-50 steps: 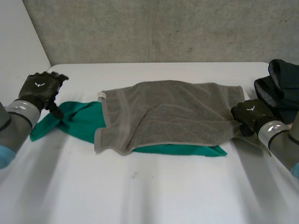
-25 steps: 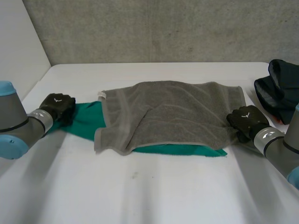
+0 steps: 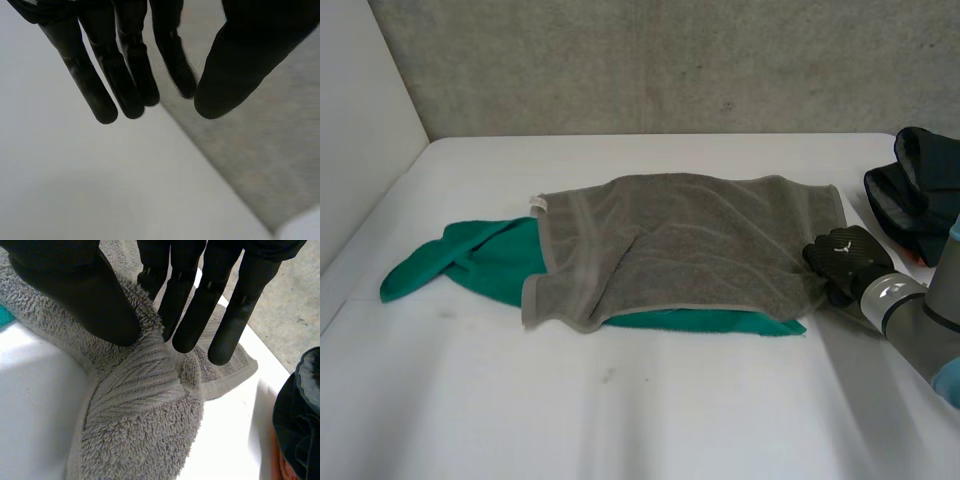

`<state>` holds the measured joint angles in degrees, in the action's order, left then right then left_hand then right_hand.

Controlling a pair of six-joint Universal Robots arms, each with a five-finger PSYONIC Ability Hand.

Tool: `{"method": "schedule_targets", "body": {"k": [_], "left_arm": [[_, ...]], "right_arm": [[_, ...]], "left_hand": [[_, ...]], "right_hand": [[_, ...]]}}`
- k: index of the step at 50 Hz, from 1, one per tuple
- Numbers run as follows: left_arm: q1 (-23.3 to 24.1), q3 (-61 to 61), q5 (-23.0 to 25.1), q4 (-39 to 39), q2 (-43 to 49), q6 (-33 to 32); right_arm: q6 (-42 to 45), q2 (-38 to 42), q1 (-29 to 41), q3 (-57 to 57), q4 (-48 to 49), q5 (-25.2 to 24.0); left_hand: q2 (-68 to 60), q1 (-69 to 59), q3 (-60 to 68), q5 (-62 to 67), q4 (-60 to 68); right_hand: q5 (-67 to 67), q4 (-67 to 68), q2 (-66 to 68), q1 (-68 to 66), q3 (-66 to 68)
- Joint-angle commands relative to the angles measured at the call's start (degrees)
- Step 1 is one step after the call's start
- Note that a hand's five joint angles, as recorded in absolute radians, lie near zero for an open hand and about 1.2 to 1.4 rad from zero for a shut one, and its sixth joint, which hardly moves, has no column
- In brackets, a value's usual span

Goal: Fold the laundry.

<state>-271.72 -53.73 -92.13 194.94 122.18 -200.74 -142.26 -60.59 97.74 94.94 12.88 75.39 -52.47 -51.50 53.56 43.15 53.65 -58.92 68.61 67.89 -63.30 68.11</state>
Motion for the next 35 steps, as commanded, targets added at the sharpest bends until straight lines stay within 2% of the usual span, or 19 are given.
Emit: {"method": "schedule_targets", "body": {"k": [1, 3, 8, 11, 29, 33, 35], "left_arm": [[1.1, -10.2, 19.0, -15.6, 0.9, 4.3], [0.9, -14.8, 22.4, -14.7, 1.2, 2.6], [0.4, -20.6, 22.6, -8.4, 3.5, -2.0], [0.3, -22.1, 23.0, -5.8, 5.3, -3.7], [0.5, -19.7, 23.7, -5.6, 12.5, -7.5], [0.5, -18.6, 23.7, -5.4, 14.0, -8.1], [0.5, -17.7, 23.8, -5.4, 14.8, -8.5]], "right_arm": [[0.6, -0.1, 0.2, 0.1, -0.1, 0.0], [1.0, -0.1, 0.0, 0.2, 0.0, 0.0], [1.6, 0.0, 0.0, 0.1, 0.0, -0.1], [1.8, 0.1, 0.1, 0.2, 0.0, 0.0], [2.1, 1.1, 0.3, 0.2, 0.0, 0.0], [2.2, 1.4, 0.4, 0.1, 0.0, 0.3], [2.2, 1.6, 0.4, 0.1, 0.0, 0.5]], "left_hand": [[42.5, 41.5, -43.6, -43.1, -43.6], [42.5, 41.5, -43.6, -43.1, -43.6], [41.9, 41.0, -43.0, -42.6, -43.1], [37.4, 36.4, -38.5, -38.1, -38.6], [35.4, 34.4, -36.5, -36.0, -36.5], [31.3, 30.4, -32.4, -32.0, -32.5], [24.1, 23.2, -25.2, -24.8, -25.3]], "right_hand": [[-11.1, 11.4, 12.1, -16.7, 11.9], [-11.1, 11.4, 12.1, -16.7, 11.9], [-11.1, 11.4, 12.1, -16.7, 11.9], [-11.1, 11.4, 12.1, -16.7, 11.9], [-11.1, 11.4, 12.1, -16.7, 11.9], [-11.1, 11.4, 12.1, -16.7, 11.9], [-11.1, 11.4, 12.1, -16.7, 11.9]]}}
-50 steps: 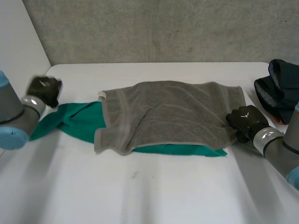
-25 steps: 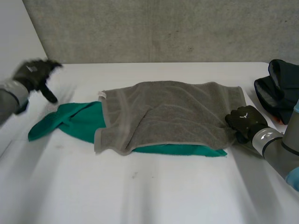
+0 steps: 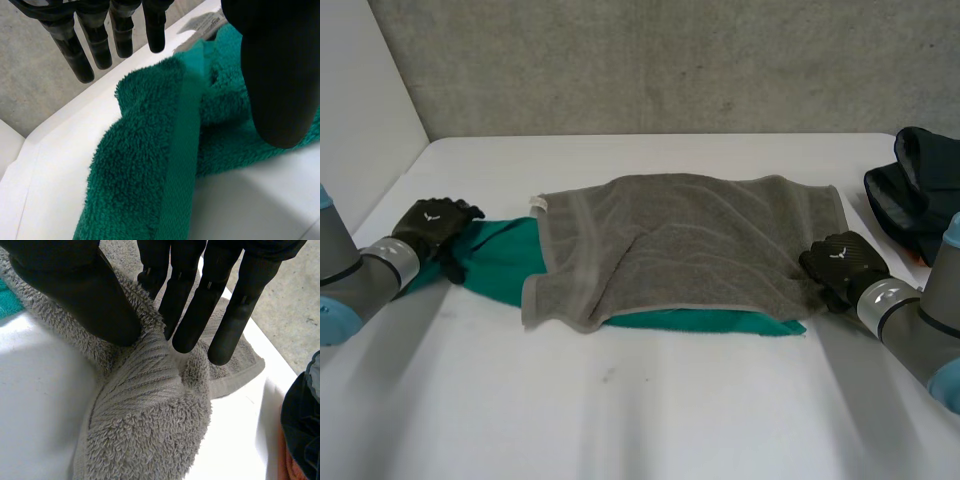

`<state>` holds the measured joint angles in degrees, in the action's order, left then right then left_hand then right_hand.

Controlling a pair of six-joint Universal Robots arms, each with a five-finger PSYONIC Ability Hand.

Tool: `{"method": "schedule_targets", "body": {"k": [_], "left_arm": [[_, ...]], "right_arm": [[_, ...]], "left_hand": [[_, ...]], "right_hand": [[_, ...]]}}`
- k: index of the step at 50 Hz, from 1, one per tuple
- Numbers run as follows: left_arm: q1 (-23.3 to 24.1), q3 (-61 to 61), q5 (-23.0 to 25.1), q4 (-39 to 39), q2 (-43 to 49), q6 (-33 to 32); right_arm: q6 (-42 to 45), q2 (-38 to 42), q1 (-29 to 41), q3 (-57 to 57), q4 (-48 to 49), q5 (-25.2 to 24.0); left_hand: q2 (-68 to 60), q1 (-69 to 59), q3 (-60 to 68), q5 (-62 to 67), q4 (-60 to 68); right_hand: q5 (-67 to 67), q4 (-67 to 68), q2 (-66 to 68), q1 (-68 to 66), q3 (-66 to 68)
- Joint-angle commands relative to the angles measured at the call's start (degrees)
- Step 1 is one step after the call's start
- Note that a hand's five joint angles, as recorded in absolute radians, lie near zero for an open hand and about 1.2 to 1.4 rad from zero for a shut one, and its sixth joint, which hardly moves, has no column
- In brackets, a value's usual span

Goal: Fold the laundry.

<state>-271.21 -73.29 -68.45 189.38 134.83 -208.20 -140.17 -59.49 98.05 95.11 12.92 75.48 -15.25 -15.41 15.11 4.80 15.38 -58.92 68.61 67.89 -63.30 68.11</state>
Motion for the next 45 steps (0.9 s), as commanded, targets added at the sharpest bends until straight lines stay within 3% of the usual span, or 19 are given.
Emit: {"method": "schedule_targets", "body": {"k": [1, 2, 3, 6, 10, 13, 17, 22, 27, 33, 40, 42, 43, 45], "left_arm": [[0.1, 2.1, 0.1, 0.2, 2.5, -1.2], [0.1, 2.3, 0.1, 0.2, 2.8, -1.3], [0.2, 2.8, 0.0, 0.4, 3.2, -1.5], [0.4, 3.7, 0.0, 1.1, 3.7, -1.5], [1.3, 5.0, -0.9, 2.2, 4.2, -1.7], [1.4, 6.2, -4.1, 3.5, 3.7, -1.6], [0.7, 9.4, -11.0, 6.6, 0.6, -0.3], [-1.5, 16.0, -20.4, 11.7, -6.6, 6.0], [-4.0, 24.5, -25.1, 12.9, -10.8, 10.0], [-5.9, 33.6, -22.1, 6.3, -10.7, 10.8], [-6.3, 29.9, -14.9, 3.0, -8.9, 11.6], [-6.4, 25.8, -12.0, 3.1, -8.5, 12.0], [-6.3, 23.0, -10.3, 3.4, -8.2, 11.9], [-6.1, 20.0, -9.1, 3.8, -7.7, 11.9]], "right_arm": [[0.2, 0.6, 0.1, 0.0, 0.0, 0.5], [0.3, 0.6, 0.1, -0.1, 0.0, 0.6], [0.4, 0.8, 0.1, -0.1, 0.0, 0.7], [0.5, 0.8, 0.2, -0.1, 0.0, 0.9], [0.5, 0.9, 0.2, -0.1, 0.0, 1.2], [0.5, 0.8, 0.2, 0.1, 0.0, 1.4], [0.4, 0.7, 0.2, 0.1, 0.0, 1.7], [0.3, 0.7, 0.4, -0.1, 0.0, 1.7], [0.4, 0.7, 0.8, -0.2, 0.0, 1.8], [0.5, 0.7, 1.3, 0.0, 0.0, 2.5], [0.6, 0.6, 1.4, 0.2, 0.0, 2.5], [0.6, 0.5, 1.4, 0.2, -0.1, 2.5], [0.6, 0.4, 1.4, 0.2, -0.1, 2.5], [0.6, 0.3, 1.3, 0.2, -0.1, 2.5]], "left_hand": [[-18.0, -17.8, 18.1, 18.4, 17.8], [-25.3, -25.2, 25.5, 25.8, 25.2], [-41.9, -41.7, 42.0, 42.3, 41.8], [-63.8, -63.7, 64.0, 64.3, 63.7], [-64.7, -64.6, 64.9, 65.2, 64.6], [-64.7, -64.6, 64.9, 65.2, 64.6], [-64.7, -64.6, 64.9, 65.2, 64.6], [-64.7, -64.6, 64.9, 65.2, 64.6], [-64.7, -64.6, 64.9, 65.2, 64.6], [-64.7, -64.6, 64.9, 65.2, 64.6], [-64.7, -64.6, 64.9, 65.2, 64.6], [-42.7, -42.5, 42.8, 43.1, 42.5], [-19.7, -19.6, 19.9, 20.2, 19.6], [-2.8, -2.6, 2.9, 3.2, 2.6]], "right_hand": [[-11.1, 11.4, 12.1, -16.7, 11.9], [-11.1, 11.4, 12.1, -16.7, 11.9], [-11.1, 11.4, 12.1, -16.7, 11.9], [-11.1, 11.4, 12.1, -16.7, 11.9], [-11.1, 11.4, 12.1, -16.7, 11.9], [-11.1, 11.4, 12.1, -16.7, 11.9], [-11.1, 11.4, 12.1, -16.7, 11.9], [-11.1, 11.4, 12.1, -16.7, 11.9], [-11.1, 11.4, 12.1, -16.7, 11.9], [-11.1, 11.4, 12.1, -16.7, 11.9], [-11.1, 11.4, 12.1, -16.7, 11.9], [-11.1, 11.4, 12.1, -16.7, 11.9], [-11.1, 11.4, 12.1, -16.7, 11.9], [-11.1, 11.4, 12.1, -16.7, 11.9]]}}
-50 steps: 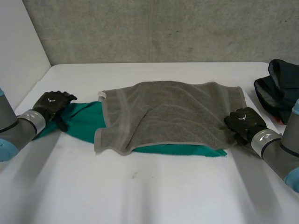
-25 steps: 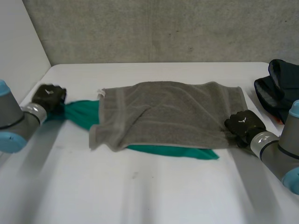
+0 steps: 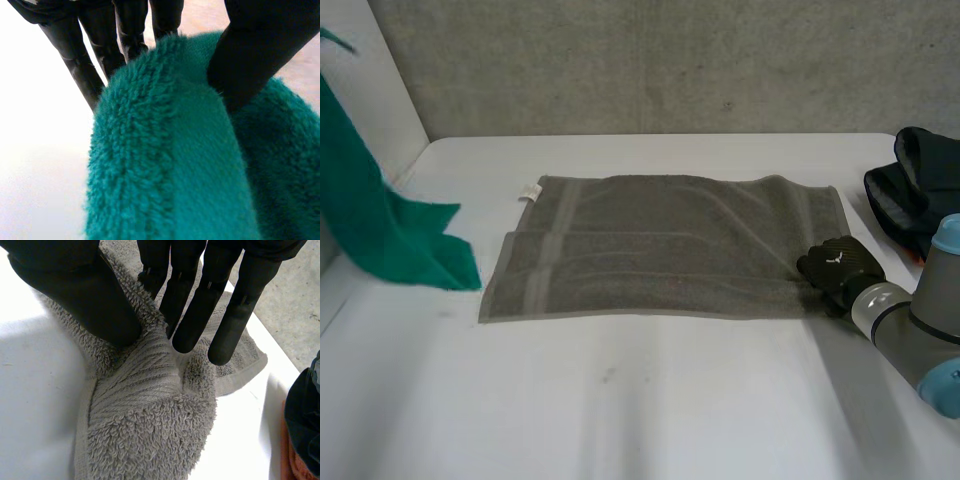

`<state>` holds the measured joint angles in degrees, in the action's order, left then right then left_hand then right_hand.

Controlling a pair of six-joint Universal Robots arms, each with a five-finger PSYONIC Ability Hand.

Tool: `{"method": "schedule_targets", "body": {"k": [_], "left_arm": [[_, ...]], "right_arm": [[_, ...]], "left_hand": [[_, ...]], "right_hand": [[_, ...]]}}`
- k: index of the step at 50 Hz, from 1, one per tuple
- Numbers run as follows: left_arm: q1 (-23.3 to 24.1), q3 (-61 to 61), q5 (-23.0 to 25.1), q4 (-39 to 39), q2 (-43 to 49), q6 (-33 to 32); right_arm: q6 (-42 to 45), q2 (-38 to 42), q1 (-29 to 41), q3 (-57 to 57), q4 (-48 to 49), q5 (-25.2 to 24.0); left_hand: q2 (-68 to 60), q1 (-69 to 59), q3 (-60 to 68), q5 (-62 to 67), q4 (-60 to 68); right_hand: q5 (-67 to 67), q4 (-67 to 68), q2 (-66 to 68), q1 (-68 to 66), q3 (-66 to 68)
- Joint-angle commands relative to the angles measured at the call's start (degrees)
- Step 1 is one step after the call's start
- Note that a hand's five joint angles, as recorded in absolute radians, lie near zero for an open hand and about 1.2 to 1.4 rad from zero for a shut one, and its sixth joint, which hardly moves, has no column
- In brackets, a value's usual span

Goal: Fold the laundry.

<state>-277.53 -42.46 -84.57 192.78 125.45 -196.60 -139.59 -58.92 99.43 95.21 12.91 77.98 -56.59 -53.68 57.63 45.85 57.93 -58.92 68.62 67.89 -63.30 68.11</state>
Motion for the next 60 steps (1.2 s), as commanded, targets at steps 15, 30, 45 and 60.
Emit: {"method": "schedule_targets", "body": {"k": [15, 30, 45, 60], "left_arm": [[3.1, -29.2, 4.2, 2.9, 0.7, -7.7], [13.5, -52.9, 15.7, -7.7, -10.6, -8.0], [16.1, -48.2, 16.0, -5.3, -2.1, -9.3], [16.5, -47.9, 14.8, 0.3, 0.6, -12.9]], "right_arm": [[0.0, -0.8, -0.2, 0.2, -0.3, -0.4], [0.0, -3.7, -1.1, -0.2, -2.3, -0.6], [1.1, -3.2, -1.1, 0.3, -2.2, -0.5], [1.5, -2.6, -1.0, 0.5, -2.1, -0.6]], "left_hand": [[46.6, 43.7, -47.6, -45.8, -47.9], [30.4, 27.5, -31.4, -29.7, -31.7], [25.2, 22.3, -26.2, -24.4, -26.5], [25.5, 22.6, -26.6, -24.8, -26.9]], "right_hand": [[-11.1, 11.4, 12.1, -16.7, 11.9], [-11.1, 11.4, 12.1, -16.7, 11.9], [-11.1, 11.4, 12.1, -16.7, 11.9], [-11.1, 11.4, 12.1, -16.7, 11.9]]}}
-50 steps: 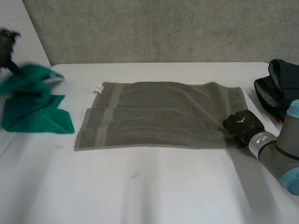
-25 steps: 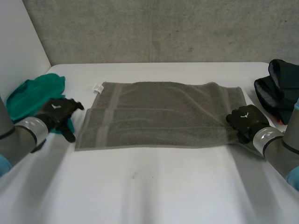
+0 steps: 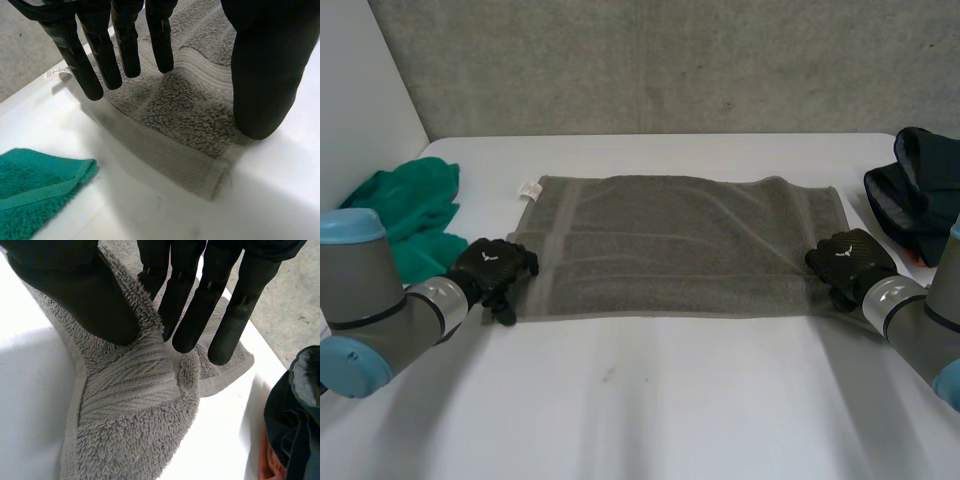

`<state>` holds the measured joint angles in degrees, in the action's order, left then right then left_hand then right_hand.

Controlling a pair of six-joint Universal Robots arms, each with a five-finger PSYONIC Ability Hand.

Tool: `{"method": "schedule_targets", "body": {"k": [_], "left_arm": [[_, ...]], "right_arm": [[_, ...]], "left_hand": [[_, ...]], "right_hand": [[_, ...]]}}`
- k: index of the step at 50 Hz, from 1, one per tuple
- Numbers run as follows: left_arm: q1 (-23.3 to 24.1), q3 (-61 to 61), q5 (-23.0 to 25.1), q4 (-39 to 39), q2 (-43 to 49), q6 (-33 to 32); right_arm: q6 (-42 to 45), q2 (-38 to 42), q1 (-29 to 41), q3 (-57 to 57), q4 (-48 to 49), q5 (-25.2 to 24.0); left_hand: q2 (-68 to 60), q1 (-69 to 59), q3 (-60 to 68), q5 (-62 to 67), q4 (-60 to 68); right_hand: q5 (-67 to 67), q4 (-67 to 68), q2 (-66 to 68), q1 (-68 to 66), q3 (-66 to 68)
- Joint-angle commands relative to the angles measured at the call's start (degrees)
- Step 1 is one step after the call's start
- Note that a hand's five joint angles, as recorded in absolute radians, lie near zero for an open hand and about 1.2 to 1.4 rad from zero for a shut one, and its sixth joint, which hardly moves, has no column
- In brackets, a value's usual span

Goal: Fold the laundry.

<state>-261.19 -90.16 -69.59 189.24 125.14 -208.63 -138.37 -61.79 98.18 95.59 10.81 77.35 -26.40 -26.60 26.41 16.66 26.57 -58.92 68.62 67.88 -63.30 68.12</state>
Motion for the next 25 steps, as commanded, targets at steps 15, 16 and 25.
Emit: {"method": "schedule_targets", "body": {"k": [15, 16, 25], "left_arm": [[1.1, 2.4, -1.4, 9.0, 3.1, -0.8], [1.1, 2.7, -1.4, 9.0, 3.3, -0.8], [1.3, 4.5, -1.2, 8.7, 4.8, -0.4]], "right_arm": [[0.7, 0.4, 0.7, 0.7, 0.1, 0.1], [0.7, 0.4, 0.7, 0.6, 0.1, 0.1], [0.6, 0.5, 0.7, 0.5, 0.3, 0.1]], "left_hand": [[-14.2, -14.0, 14.2, 14.0, 14.1], [-15.4, -15.2, 15.4, 15.2, 15.2], [-50.5, -50.3, 50.5, 50.3, 50.3]], "right_hand": [[-11.1, 11.4, 12.1, -16.7, 11.9], [-11.1, 11.4, 12.1, -16.7, 11.9], [-11.1, 11.4, 12.1, -16.7, 11.9]]}}
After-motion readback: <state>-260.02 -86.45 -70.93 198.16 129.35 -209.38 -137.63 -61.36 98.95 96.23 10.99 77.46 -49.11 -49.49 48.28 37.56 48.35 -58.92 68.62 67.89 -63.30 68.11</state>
